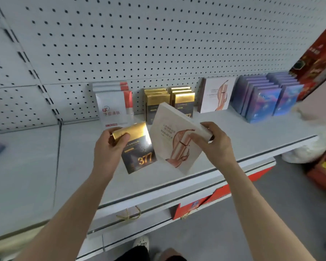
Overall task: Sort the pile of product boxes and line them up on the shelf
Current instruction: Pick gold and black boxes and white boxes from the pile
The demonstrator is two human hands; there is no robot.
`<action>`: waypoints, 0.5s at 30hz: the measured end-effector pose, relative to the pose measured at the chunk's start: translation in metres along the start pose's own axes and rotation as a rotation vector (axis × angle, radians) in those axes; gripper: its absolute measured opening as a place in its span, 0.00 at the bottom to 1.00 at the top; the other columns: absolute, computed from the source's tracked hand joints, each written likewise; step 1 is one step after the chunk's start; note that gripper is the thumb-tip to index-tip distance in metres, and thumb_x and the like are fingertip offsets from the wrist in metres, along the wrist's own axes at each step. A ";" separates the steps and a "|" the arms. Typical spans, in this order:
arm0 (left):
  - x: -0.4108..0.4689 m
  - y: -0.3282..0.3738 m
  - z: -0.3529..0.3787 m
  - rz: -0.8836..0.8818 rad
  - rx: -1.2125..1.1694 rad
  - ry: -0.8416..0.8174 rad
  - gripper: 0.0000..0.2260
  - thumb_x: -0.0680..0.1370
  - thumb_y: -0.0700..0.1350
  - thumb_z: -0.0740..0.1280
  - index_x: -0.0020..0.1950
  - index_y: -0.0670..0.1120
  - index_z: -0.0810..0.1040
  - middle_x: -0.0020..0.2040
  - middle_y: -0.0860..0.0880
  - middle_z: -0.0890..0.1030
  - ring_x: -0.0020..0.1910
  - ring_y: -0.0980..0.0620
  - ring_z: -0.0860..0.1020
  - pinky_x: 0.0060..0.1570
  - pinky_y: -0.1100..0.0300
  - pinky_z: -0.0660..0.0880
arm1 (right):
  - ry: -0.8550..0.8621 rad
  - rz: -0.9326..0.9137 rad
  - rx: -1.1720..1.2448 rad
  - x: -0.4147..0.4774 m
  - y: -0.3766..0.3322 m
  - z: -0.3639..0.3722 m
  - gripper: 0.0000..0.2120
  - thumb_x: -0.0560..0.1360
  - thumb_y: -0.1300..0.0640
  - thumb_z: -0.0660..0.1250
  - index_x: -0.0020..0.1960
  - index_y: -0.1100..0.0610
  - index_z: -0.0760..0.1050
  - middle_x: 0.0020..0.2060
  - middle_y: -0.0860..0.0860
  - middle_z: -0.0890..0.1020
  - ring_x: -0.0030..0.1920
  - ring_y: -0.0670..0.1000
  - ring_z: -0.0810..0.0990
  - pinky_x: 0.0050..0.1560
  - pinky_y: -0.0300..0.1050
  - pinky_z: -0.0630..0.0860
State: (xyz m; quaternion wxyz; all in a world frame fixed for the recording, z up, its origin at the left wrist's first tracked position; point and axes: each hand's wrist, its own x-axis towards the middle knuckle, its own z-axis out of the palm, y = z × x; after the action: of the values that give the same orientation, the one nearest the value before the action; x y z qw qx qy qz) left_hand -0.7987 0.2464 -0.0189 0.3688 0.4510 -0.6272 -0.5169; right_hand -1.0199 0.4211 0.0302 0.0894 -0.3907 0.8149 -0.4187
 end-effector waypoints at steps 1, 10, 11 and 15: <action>0.002 -0.001 -0.001 -0.012 -0.004 0.027 0.12 0.76 0.47 0.71 0.58 0.51 0.75 0.53 0.52 0.81 0.51 0.55 0.80 0.51 0.57 0.77 | -0.027 -0.019 -0.002 0.009 0.000 0.003 0.13 0.74 0.46 0.70 0.56 0.45 0.72 0.43 0.37 0.80 0.41 0.37 0.80 0.37 0.29 0.76; -0.010 -0.016 -0.054 -0.099 -0.044 0.371 0.12 0.76 0.46 0.70 0.58 0.51 0.74 0.47 0.56 0.80 0.39 0.67 0.79 0.41 0.66 0.74 | -0.338 -0.229 0.058 0.069 -0.036 0.074 0.16 0.73 0.46 0.71 0.59 0.45 0.74 0.46 0.38 0.79 0.43 0.39 0.79 0.37 0.29 0.74; -0.013 -0.021 -0.064 -0.116 -0.060 0.396 0.12 0.76 0.46 0.70 0.58 0.50 0.74 0.47 0.55 0.81 0.40 0.65 0.79 0.42 0.64 0.75 | -0.362 -0.242 0.068 0.071 -0.042 0.086 0.17 0.73 0.46 0.72 0.60 0.45 0.74 0.46 0.37 0.78 0.43 0.39 0.78 0.37 0.29 0.73; -0.025 -0.030 -0.096 -0.147 -0.061 0.447 0.11 0.76 0.45 0.71 0.57 0.49 0.76 0.46 0.53 0.82 0.42 0.57 0.80 0.44 0.60 0.76 | -0.424 -0.252 0.097 0.068 -0.062 0.122 0.20 0.73 0.47 0.72 0.62 0.49 0.74 0.46 0.37 0.77 0.46 0.44 0.78 0.43 0.35 0.74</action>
State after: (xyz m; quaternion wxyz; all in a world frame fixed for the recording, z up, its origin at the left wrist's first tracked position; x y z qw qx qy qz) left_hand -0.6962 0.2376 -0.0299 0.4730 0.5874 -0.4797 -0.4484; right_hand -0.9734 0.2770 0.0119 0.2239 -0.5637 0.7017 -0.3738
